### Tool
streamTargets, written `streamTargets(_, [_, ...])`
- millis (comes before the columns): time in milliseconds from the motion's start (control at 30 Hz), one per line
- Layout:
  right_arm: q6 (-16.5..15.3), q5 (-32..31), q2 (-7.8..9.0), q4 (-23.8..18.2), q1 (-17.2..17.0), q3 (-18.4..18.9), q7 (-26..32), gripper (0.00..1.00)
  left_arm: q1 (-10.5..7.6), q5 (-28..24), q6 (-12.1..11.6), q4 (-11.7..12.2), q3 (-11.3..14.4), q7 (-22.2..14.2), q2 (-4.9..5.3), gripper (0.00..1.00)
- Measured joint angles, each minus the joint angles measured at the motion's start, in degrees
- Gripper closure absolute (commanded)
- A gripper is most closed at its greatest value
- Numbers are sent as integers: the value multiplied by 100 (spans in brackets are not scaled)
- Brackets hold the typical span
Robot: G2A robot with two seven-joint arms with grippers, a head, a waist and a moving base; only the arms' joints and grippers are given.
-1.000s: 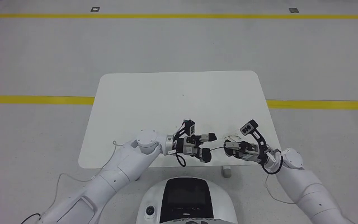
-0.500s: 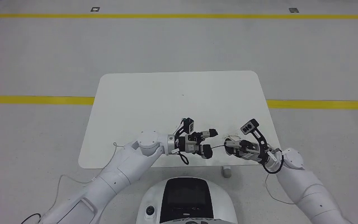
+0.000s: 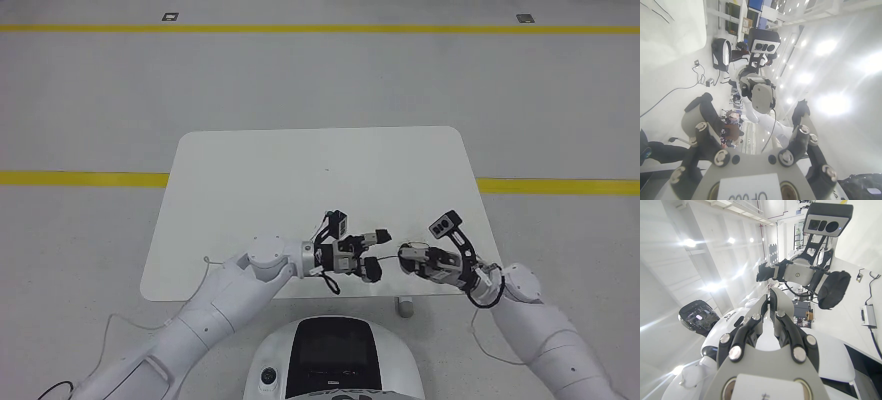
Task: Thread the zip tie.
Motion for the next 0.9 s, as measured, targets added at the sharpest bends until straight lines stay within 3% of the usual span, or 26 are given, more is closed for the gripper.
streamTargets(900, [118,50,-164,302,122,29,-133,100,69,29,-52,-84,-74,-39,46,0])
